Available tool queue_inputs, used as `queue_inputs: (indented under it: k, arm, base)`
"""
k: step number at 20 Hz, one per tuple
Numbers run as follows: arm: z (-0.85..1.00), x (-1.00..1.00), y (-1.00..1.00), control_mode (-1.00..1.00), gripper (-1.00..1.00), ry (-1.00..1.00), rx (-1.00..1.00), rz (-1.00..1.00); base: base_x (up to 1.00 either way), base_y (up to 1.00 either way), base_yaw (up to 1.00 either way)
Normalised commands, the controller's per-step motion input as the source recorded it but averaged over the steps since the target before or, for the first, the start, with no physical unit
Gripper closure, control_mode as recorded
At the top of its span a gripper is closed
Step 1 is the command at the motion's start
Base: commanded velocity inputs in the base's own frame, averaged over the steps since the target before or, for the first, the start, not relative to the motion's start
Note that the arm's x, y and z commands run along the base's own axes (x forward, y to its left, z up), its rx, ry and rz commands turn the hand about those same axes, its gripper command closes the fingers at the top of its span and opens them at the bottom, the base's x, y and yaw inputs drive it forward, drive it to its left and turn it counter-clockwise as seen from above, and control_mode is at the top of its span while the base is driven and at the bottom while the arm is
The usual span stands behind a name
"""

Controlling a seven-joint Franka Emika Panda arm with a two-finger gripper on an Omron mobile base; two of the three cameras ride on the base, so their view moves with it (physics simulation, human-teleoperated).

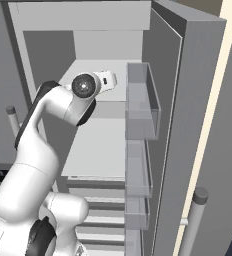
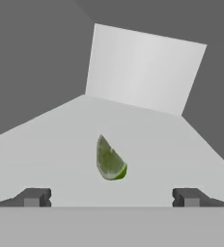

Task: There is a bowl on the dining counter. Grab a lemon wedge from the fridge and place it in the bowl. Then get the liquor bottle and glass cup from the cabinet and place them next to the bowl.

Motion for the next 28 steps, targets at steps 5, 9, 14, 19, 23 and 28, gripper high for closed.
queue_inputs:
  k: [5,9,14,19,23,28]
  arm:
    - [0.00,0.04,-0.07,-1.00,-1.00,0.00,0.00,0.00]
    - [0.00,0.12,0.00,-1.00,-1.00,0.00,0.00,0.04]
    - [-0.04,0.18,0.00,-1.00,-1.00,0.00,0.00,0.12]
    - [-0.03,0.03,0.00,-1.00,-1.00,0.00,0.00,0.06]
    - [-0.04,0.01,0.00,-1.00,-1.00,0.00,0.00,0.00]
    - [-0.12,0.12,0.00,-1.00,-1.00,0.02,0.00,0.00]
  base:
    - [0.00,0.00,0.00]
    - [0.00,0.00,0.00]
    - [0.00,0.00,0.00]
    - [0.00,0.00,0.00]
    - [0.00,0.00,0.00]
    - [0.00,0.00,0.00]
